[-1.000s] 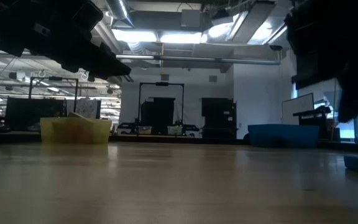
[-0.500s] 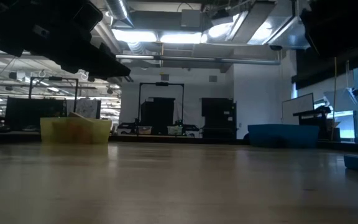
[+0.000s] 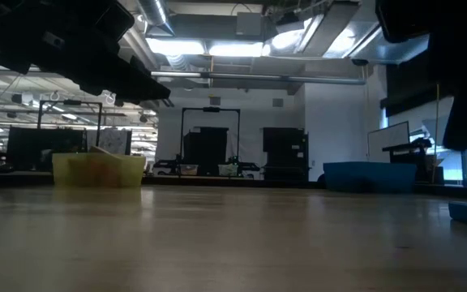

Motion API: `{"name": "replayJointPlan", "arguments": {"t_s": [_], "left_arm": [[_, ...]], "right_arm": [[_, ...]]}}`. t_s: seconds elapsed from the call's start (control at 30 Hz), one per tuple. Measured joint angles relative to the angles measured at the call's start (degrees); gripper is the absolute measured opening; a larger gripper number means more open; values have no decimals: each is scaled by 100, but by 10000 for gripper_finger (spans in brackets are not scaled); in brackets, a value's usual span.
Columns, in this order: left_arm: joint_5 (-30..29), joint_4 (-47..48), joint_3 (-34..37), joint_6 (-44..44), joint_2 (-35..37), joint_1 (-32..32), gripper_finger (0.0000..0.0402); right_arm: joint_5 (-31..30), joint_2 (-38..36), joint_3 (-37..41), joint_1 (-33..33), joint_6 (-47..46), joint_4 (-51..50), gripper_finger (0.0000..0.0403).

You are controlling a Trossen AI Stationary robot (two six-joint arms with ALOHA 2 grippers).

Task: Sort blocks by size
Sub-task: Put the blue rectangular block into the blue bin

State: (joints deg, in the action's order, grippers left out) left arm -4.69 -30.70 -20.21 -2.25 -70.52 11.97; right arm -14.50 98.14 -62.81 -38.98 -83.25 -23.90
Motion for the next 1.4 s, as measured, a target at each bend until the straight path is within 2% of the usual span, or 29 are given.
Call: {"name": "replayJointPlan", "arguments": {"t_s": [0.23,0.9,1.07,1.4], "left_arm": [[0,5,0,-20,0,-1,143],[1,9,-2,4,-2,2,143],[453,-75,-2,146,-2,40,143],[490,-343,-2,-82,-4,235,143]], "right_arm": [[-65,156,11,0,249,-509,331],[13,253,2,-7,571,-886,330],[154,253,2,-4,603,-1054,330],[375,250,2,-7,448,-1054,330]]}}
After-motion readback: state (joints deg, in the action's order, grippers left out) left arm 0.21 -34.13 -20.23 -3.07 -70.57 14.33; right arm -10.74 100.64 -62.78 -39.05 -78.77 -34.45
